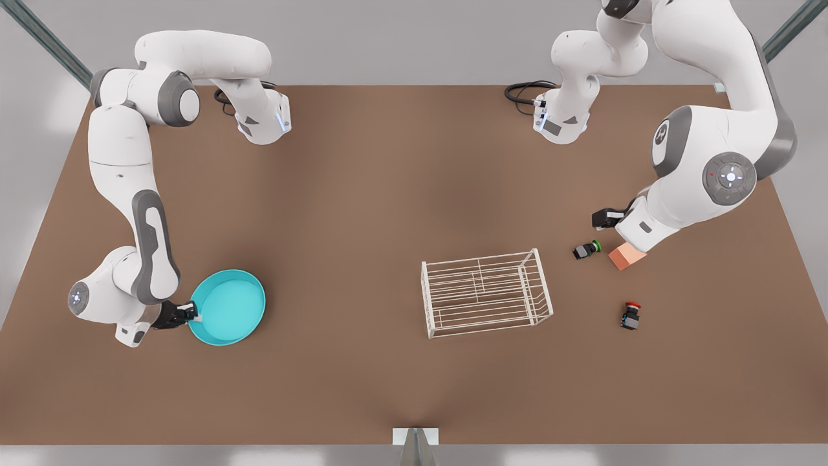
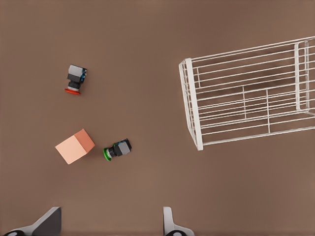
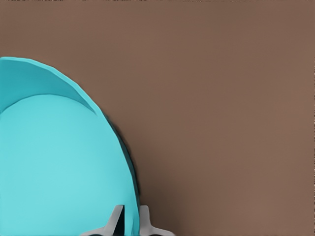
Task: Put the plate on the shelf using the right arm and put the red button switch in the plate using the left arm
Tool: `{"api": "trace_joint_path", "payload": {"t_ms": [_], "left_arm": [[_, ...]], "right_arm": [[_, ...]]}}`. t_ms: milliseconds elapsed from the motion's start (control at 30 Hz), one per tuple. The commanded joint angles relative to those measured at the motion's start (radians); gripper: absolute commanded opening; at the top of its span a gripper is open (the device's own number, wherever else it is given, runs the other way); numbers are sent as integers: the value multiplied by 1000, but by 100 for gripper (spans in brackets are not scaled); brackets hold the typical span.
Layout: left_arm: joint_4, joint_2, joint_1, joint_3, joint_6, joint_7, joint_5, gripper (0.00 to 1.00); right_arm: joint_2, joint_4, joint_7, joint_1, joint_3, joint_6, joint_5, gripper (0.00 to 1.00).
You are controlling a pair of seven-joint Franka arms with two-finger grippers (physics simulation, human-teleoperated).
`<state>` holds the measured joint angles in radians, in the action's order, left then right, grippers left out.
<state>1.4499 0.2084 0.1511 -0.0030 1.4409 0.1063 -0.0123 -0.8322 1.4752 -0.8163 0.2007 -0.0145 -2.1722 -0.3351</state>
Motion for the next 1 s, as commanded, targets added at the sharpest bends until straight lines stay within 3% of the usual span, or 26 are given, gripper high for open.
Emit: {"api": "trace_joint_path", "payload": {"t_ms": [0,167,267,533,733,867,967], "left_arm": [[0,-1,-1,0,0,1,0,100],[-2,-4,-1,0,-10,3,2,100],[0,-4,-4,1,-23,6,-3,100],[-3,-4,-5,1,-27,7,-3,100],[-5,3,-11,5,-19,4,-23,100],[-20,65,-24,8,84,-33,-71,100],[-29,192,-130,26,317,-417,-58,100]], "right_arm": [[5,-1,-64,0,5,14,5,21],[45,-12,-70,5,33,129,-21,21],[96,-19,-69,5,94,238,-61,21],[136,-85,-52,0,275,288,-160,21],[117,-217,68,-152,292,278,-202,21],[94,-282,247,-254,291,244,-202,21],[71,-325,411,-340,289,178,-199,21]]}}
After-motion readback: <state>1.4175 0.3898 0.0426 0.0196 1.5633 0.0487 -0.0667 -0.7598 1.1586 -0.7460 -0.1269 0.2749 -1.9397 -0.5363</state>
